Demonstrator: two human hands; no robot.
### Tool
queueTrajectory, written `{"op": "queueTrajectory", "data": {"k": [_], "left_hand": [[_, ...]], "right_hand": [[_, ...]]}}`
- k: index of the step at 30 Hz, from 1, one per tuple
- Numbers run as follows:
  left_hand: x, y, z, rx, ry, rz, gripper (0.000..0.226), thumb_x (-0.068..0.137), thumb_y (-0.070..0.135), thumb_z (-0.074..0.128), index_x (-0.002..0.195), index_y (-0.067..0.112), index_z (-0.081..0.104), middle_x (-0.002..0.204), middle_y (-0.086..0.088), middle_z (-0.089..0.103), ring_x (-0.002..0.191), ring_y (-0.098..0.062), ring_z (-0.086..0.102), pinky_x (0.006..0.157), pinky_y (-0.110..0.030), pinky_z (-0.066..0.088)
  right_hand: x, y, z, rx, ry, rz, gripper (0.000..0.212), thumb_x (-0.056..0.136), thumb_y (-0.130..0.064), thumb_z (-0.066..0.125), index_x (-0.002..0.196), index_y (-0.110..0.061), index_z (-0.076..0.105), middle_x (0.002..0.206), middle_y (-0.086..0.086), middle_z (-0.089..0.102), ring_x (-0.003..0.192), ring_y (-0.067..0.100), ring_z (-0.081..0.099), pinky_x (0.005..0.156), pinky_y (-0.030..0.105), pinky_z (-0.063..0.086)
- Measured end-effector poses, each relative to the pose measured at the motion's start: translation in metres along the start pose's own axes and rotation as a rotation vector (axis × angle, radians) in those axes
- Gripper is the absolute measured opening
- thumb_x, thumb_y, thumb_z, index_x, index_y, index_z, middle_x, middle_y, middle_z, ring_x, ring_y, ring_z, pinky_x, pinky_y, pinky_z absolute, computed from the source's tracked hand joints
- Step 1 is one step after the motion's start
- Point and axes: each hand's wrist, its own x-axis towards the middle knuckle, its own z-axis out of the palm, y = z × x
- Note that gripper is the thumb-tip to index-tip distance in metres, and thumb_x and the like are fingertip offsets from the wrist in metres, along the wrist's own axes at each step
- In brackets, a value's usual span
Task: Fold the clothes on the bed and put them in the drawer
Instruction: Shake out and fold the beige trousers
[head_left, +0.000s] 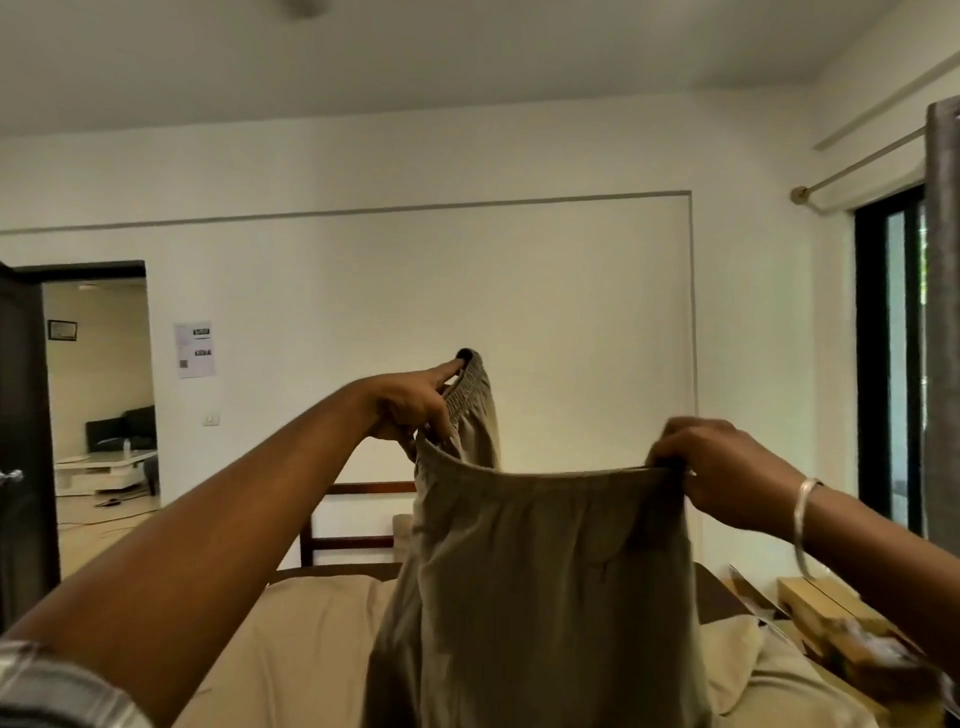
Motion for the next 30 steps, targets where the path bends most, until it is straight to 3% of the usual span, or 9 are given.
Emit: {"op": "queueTrajectory", "data": {"k": [5,10,13,15,19,24,26,28,30], "left_hand": [[-0.001,0.021,0.037,0.229,-0.093,0.091,0.113,0.076,-0.025,0.055,0.155,0.043,0.011,0.13,-0.014,0.048,0.109,-0.037,0.059,0.078,-0.05,0.06],[-0.001,0.039,0.072,0.367,-0.23,0.131,0.1,0.083,-0.017,0.059,0.154,0.04,0.019,0.135,-0.009,0.048,0.118,-0.032,0.055,0.082,-0.042,0.061],[-0.004,0.046,0.086,0.403,-0.276,0.137,0.097,0.083,-0.018,0.055,0.152,0.041,0.02,0.127,-0.004,0.049,0.113,-0.026,0.056,0.082,-0.041,0.061],[-0.007,0.05,0.095,0.397,-0.307,0.145,0.098,0.082,-0.022,0.052,0.151,0.041,0.02,0.12,0.0,0.051,0.105,-0.021,0.058,0.077,-0.039,0.062],[-0.013,0.045,0.111,0.33,-0.317,0.206,0.1,0.08,-0.021,0.06,0.141,0.049,0.025,0.126,-0.005,0.052,0.11,-0.025,0.061,0.082,-0.043,0.061],[-0.021,0.011,0.112,0.309,-0.023,0.423,0.049,0.08,0.006,0.074,0.109,0.041,0.057,0.122,0.003,0.056,0.101,-0.024,0.067,0.074,-0.049,0.061],[-0.023,0.005,0.118,0.41,-0.022,0.382,0.029,0.085,0.014,0.07,0.097,0.04,0.066,0.115,0.006,0.057,0.105,-0.021,0.062,0.085,-0.048,0.058],[-0.026,0.007,0.127,0.509,-0.045,0.287,0.023,0.094,0.027,0.065,0.117,0.029,0.066,0.118,0.005,0.057,0.109,-0.014,0.056,0.091,-0.032,0.053],[-0.028,0.013,0.136,0.544,-0.081,0.154,0.038,0.097,0.034,0.059,0.13,0.015,0.06,0.119,0.002,0.056,0.1,-0.009,0.054,0.072,-0.018,0.051]], "right_hand": [[0.029,0.006,-0.002,0.147,0.176,-0.205,0.029,0.082,0.005,0.069,0.093,-0.019,0.079,0.113,-0.006,0.065,0.096,0.01,0.064,0.085,0.029,0.055],[0.041,0.003,-0.005,0.321,0.164,-0.362,0.03,0.082,0.002,0.072,0.093,-0.025,0.077,0.134,-0.002,0.059,0.118,0.013,0.059,0.087,0.023,0.056],[0.038,0.005,-0.007,0.425,0.112,-0.3,0.039,0.082,0.004,0.07,0.092,-0.035,0.069,0.148,0.001,0.045,0.134,0.017,0.044,0.1,0.033,0.049],[0.034,0.009,-0.007,0.506,0.055,-0.278,0.044,0.081,0.009,0.066,0.088,-0.034,0.066,0.133,-0.003,0.058,0.125,0.017,0.054,0.1,0.04,0.051],[0.022,0.022,-0.007,0.592,0.061,-0.211,0.041,0.081,0.015,0.059,0.085,-0.025,0.068,0.088,-0.004,0.069,0.085,0.02,0.068,0.07,0.038,0.061],[0.011,0.047,-0.01,0.664,0.166,-0.088,0.034,0.084,0.015,0.058,0.09,-0.017,0.07,0.091,0.001,0.069,0.088,0.022,0.069,0.067,0.028,0.059],[0.009,0.051,-0.012,0.664,0.158,-0.089,0.033,0.085,0.015,0.057,0.093,-0.014,0.07,0.093,0.001,0.068,0.089,0.021,0.068,0.07,0.031,0.061],[0.008,0.05,-0.012,0.638,0.159,-0.1,0.034,0.085,0.015,0.057,0.094,-0.015,0.07,0.095,0.0,0.068,0.091,0.019,0.067,0.074,0.034,0.061],[0.007,0.049,-0.012,0.629,0.167,-0.102,0.034,0.086,0.014,0.058,0.094,-0.017,0.071,0.096,-0.001,0.068,0.092,0.017,0.066,0.076,0.032,0.061]]}}
